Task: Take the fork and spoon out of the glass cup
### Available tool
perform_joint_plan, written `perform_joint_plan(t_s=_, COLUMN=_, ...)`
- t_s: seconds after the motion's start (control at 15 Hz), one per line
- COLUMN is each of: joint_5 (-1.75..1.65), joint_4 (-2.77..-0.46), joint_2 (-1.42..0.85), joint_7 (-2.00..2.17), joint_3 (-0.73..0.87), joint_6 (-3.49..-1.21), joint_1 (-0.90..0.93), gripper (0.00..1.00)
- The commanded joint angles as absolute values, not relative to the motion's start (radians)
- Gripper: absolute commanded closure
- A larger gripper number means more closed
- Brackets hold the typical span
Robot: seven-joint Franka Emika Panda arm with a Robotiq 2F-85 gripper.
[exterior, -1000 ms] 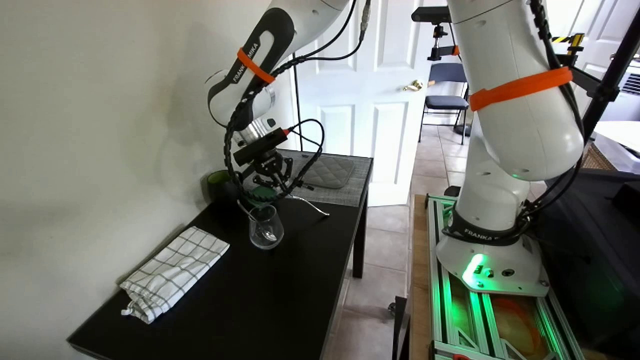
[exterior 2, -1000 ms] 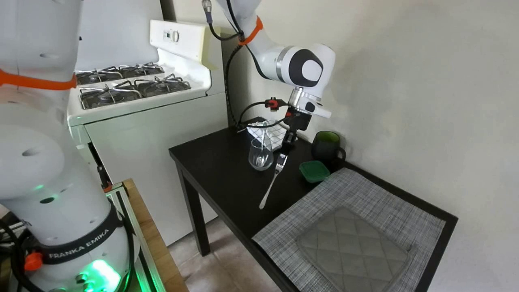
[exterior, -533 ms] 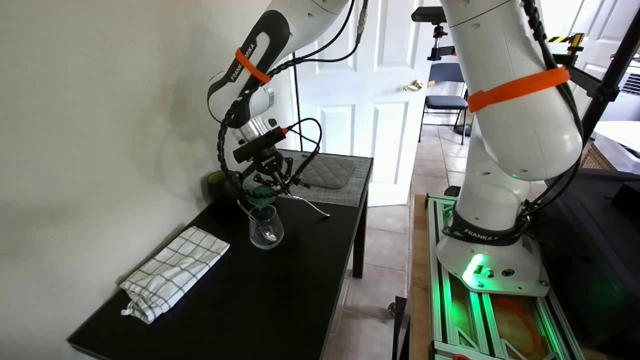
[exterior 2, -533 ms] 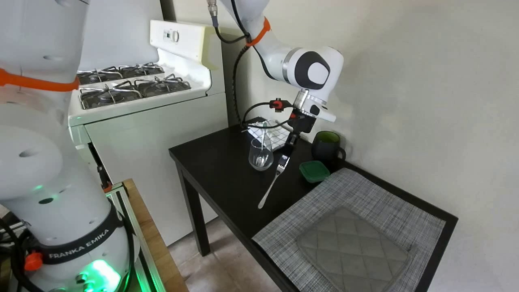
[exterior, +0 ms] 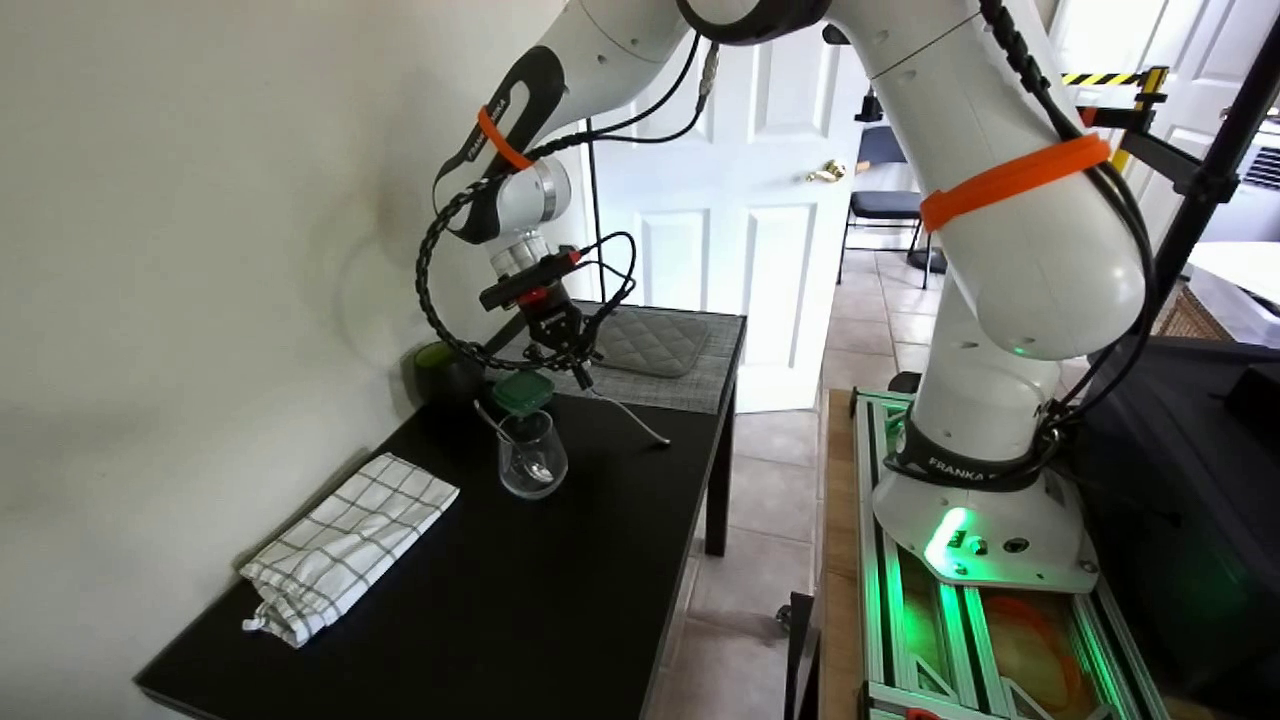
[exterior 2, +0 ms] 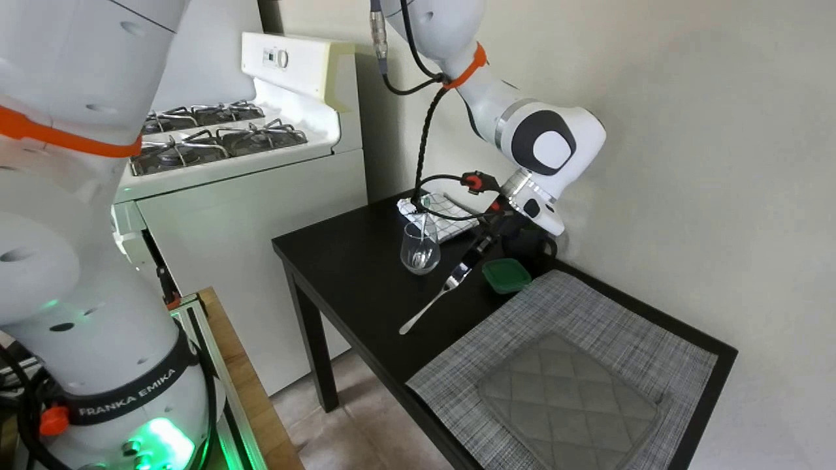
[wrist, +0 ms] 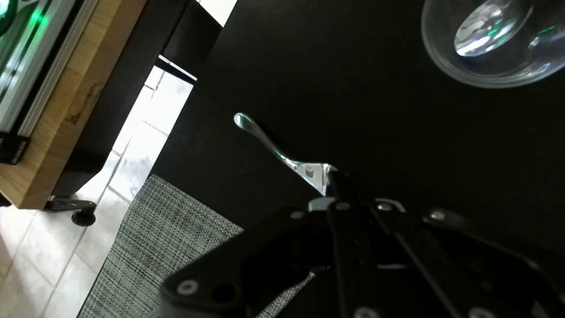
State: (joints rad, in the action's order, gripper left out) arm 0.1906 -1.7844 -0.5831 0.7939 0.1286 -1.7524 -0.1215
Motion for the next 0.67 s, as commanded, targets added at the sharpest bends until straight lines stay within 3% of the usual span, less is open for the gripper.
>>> perform_joint_plan(t_s=0.0, joint_5=0.257, joint_4=-1.709, joint_2=-0.676, joint_7=0.769, joint_3=0.130, joint_6=-1.744, joint_1=-0.136, gripper=0.99)
perform_joint_plan(t_s=0.6, joint_5=0.338, joint_4=-1.649, joint_2=-0.715, joint_7=0.685, joint_3=0.112, joint_6=-1.703, joint_1=-0.165, gripper=0.99)
